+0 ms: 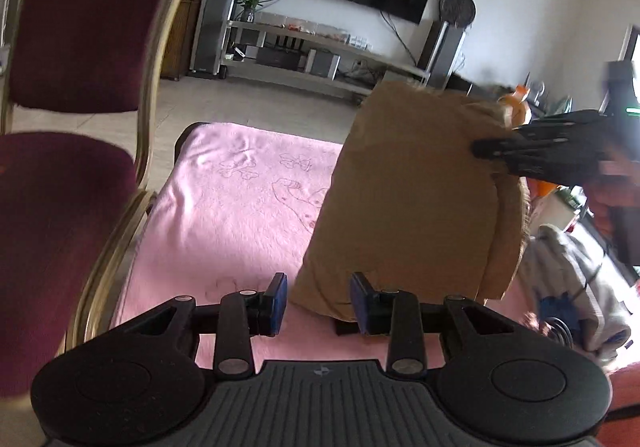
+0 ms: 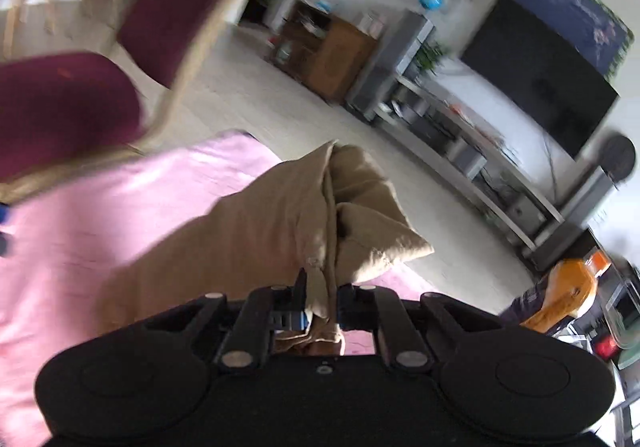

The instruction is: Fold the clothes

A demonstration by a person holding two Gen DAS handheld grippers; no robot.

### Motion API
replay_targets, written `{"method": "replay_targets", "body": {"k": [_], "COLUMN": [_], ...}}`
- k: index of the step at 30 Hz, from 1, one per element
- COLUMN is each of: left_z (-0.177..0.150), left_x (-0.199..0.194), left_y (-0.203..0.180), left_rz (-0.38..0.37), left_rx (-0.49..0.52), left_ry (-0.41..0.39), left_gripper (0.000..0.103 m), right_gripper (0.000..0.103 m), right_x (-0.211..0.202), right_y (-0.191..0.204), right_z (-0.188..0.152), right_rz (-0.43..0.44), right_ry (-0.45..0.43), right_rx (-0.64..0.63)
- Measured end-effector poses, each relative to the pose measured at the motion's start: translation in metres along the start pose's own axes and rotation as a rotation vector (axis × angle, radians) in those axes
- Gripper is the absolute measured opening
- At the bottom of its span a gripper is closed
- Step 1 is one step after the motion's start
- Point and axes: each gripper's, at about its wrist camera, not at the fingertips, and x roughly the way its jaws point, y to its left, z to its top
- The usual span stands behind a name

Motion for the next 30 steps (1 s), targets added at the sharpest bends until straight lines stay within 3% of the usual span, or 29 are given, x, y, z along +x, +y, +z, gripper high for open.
{"method": "replay_targets", "body": {"k": [3,5,6,8,9,13,17,21,23,27,30], "left_z": [0.006,0.003,0.000,-0.002,-0.002,0.012,0.042,0.058,0.055,0.050,0.046], "left_x": [0.030,0.045,0.049,0.055,0.058,0.063,0.093,0.138,0.151,0.177,0.197], "left_y": [0.003,0.003,0.002,0.000,-0.001,-0.008,-0.015,0.000,0.008,0.025,0.037], "left_rz": [0.015,0.025,0.025,0.023,0.022,0.009,0.009,-0.017,-0.051,-0.118,-0.169], "left_rx": [-0.006,-0.004,0.003,0.018,0.025,0.032,0.073,0.017,-0.021,-0.095,-0.152], "left_ry": [0.039,0.088,0.109,0.132,0.142,0.139,0.153,0.227,0.249,0.291,0.323], "left_gripper": [0.032,0.031,0.031,0.032,0.032,0.034,0.039,0.040,0.042,0.043,0.043], "right_gripper": [0.024,0.038,0.039,0.054,0.057,0.066,0.066,0.066,0.066,0.066,0.066], "right_x": [0.064,0.093,0.094,0.085,0.075,0.019,-0.007,0.004,0.022,0.069,0.089], "right_y": [-0.009,-0.022,-0.033,-0.056,-0.067,-0.100,-0.118,-0.116,-0.109,-0.089,-0.084], "right_z": [-0.003,-0.004,-0.006,-0.014,-0.020,-0.054,-0.090,-0.128,-0.152,-0.191,-0.204], "right_rz": [-0.056,-0.089,-0.083,-0.050,-0.015,0.133,0.237,0.336,0.370,0.390,0.425], "right_ry": [0.117,0.202,0.217,0.266,0.291,0.266,0.171,0.107,0.131,0.304,0.310], "right_rx": [0.061,0.172,0.258,0.419,0.477,0.677,0.912,1.130,1.213,1.341,1.390]}}
